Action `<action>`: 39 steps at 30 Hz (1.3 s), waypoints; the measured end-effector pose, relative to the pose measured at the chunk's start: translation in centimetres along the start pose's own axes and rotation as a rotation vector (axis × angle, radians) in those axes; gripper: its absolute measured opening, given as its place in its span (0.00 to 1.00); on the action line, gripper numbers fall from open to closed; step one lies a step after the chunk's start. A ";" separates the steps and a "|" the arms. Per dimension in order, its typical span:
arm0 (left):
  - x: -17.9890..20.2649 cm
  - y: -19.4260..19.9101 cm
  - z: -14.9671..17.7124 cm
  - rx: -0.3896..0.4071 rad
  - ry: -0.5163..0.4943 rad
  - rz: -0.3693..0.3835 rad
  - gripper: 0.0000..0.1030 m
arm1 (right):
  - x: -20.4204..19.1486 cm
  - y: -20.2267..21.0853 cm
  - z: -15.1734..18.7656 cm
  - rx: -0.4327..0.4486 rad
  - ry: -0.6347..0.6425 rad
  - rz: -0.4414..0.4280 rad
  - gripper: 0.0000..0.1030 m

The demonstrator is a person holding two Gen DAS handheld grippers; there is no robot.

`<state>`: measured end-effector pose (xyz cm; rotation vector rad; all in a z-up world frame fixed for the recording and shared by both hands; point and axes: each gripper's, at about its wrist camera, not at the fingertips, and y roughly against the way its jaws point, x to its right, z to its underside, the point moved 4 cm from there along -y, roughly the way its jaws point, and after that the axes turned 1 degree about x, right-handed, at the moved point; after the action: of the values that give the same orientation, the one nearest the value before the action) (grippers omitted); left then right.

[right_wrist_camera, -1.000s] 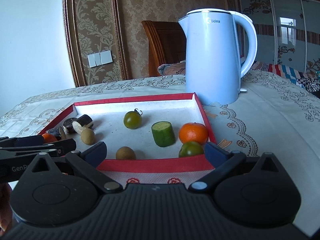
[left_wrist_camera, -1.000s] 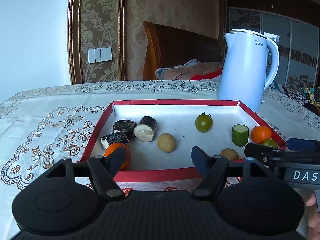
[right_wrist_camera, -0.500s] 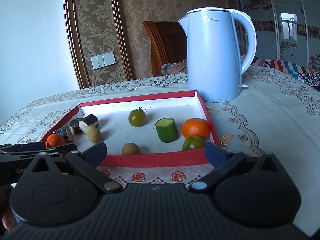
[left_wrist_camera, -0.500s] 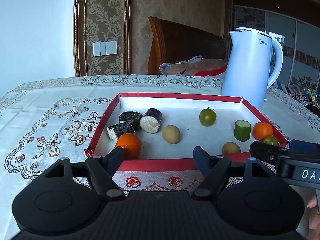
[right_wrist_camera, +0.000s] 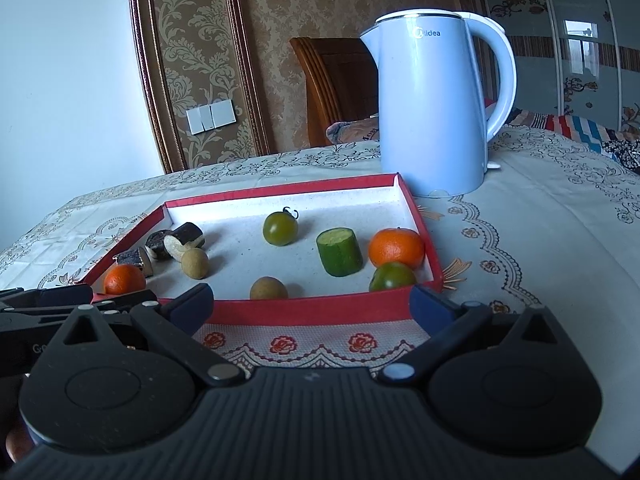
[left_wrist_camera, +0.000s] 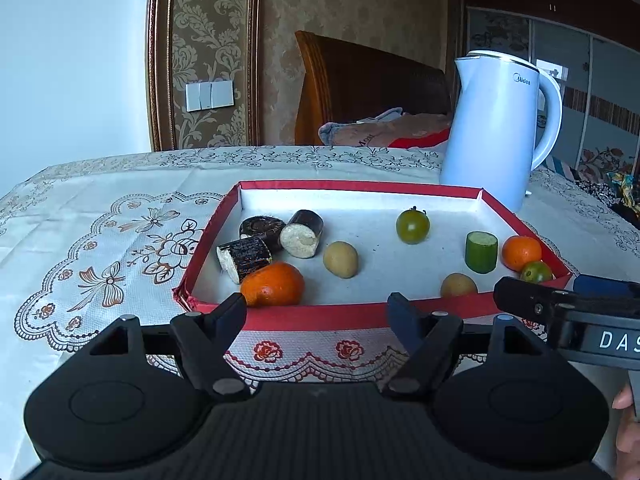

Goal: Organize fruits

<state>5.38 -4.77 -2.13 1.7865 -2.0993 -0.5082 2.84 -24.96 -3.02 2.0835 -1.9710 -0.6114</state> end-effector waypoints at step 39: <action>0.1 0.3 -0.2 0.023 -0.018 -0.014 0.75 | 0.1 0.0 0.0 -0.005 -0.003 0.005 1.00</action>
<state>5.14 -4.82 -1.83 1.8173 -2.1139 -0.5086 2.84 -25.02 -3.06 2.0754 -1.9731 -0.6183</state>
